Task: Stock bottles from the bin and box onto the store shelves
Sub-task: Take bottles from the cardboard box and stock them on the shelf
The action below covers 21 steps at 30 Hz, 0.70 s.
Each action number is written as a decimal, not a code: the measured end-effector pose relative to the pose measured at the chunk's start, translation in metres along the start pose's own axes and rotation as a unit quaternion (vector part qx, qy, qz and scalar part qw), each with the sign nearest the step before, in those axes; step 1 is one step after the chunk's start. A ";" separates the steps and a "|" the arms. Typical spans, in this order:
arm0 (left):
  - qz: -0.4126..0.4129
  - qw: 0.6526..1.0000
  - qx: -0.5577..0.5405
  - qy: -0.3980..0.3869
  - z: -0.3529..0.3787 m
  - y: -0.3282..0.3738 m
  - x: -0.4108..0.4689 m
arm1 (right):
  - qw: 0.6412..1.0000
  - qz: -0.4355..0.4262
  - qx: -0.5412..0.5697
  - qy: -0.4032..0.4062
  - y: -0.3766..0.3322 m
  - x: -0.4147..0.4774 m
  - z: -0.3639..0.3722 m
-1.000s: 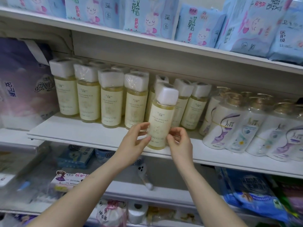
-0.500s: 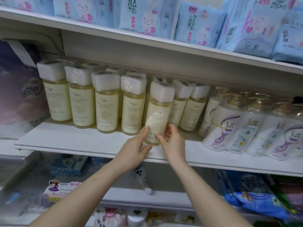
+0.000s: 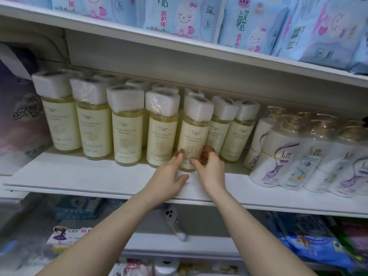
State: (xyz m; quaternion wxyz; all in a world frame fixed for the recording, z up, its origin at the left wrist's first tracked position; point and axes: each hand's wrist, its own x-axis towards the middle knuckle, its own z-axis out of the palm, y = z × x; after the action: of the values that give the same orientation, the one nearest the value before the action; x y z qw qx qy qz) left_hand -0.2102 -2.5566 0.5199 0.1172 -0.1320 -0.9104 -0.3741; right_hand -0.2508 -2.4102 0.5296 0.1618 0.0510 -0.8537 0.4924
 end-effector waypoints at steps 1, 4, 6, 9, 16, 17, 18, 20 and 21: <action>-0.001 1.000 -0.004 0.001 0.001 -0.001 0.002 | 1.000 -0.002 -0.004 -0.001 -0.001 0.001 0.000; -0.005 1.000 -0.010 0.005 0.003 -0.002 0.004 | 1.000 -0.007 -0.019 -0.002 -0.002 0.003 0.000; -0.002 1.000 -0.002 0.007 0.003 -0.001 0.005 | 1.000 -0.007 -0.026 -0.002 -0.002 0.004 0.000; -0.001 1.000 0.005 0.008 0.003 -0.002 0.006 | 1.000 -0.002 -0.029 -0.002 -0.003 0.005 0.000; -0.035 0.998 -0.041 0.045 0.005 0.001 0.005 | 0.999 0.006 -0.026 -0.045 0.002 0.001 -0.010; -0.041 0.996 -0.049 0.058 0.006 0.003 0.004 | 0.998 0.011 -0.020 -0.051 0.004 -0.001 -0.012; -0.045 0.995 -0.053 0.076 0.007 0.007 0.003 | 0.998 0.013 -0.013 -0.057 0.006 -0.003 -0.017; -0.047 0.991 -0.061 0.113 0.011 0.014 0.000 | 0.998 0.008 -0.002 -0.067 0.010 -0.009 -0.025; -0.047 0.988 -0.069 0.129 0.016 0.021 -0.002 | 0.997 0.003 0.002 -0.071 0.012 -0.013 -0.031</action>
State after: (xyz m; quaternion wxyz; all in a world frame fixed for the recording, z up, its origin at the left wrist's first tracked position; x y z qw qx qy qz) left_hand -0.2029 -2.5316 0.5217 0.2062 -0.0476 -0.8648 -0.4554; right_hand -0.2349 -2.3779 0.5299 0.0995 0.0839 -0.8622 0.4895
